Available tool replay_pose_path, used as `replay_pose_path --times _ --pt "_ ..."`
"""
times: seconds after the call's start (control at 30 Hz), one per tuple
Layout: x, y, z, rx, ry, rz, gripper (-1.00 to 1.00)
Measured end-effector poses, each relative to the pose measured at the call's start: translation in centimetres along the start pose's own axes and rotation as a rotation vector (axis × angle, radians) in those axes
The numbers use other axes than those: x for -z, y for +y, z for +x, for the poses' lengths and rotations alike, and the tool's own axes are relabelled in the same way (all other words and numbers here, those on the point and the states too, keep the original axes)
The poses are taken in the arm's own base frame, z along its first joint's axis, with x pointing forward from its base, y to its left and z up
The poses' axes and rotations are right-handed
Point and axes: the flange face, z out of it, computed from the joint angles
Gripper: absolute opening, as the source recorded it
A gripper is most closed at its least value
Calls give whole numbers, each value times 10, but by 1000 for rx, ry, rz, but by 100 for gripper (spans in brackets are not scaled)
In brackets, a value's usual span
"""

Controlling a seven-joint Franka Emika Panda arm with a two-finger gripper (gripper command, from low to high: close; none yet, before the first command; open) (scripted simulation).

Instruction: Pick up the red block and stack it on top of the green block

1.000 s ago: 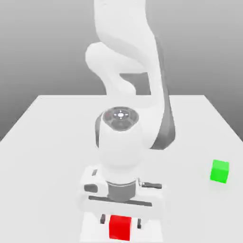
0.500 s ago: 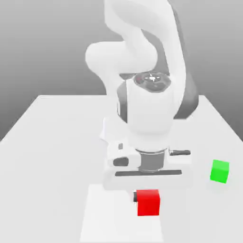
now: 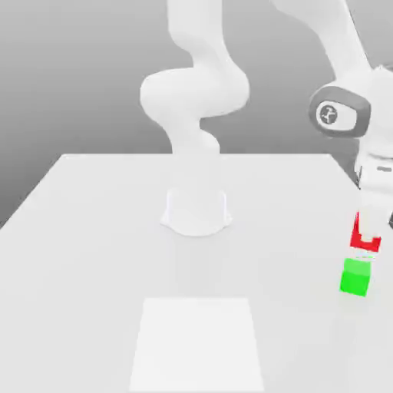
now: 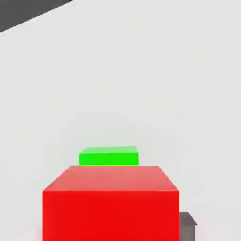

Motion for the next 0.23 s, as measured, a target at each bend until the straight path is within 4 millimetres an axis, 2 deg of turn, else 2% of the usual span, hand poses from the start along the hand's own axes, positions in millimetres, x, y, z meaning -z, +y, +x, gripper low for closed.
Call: replay_pose_path --times 0.1,0.13,0.23 --pt "-31 2 1 -3 0 0 -100" --pt "-40 2 0 -2 0 0 100" --pt "-40 2 0 -2 0 0 100"
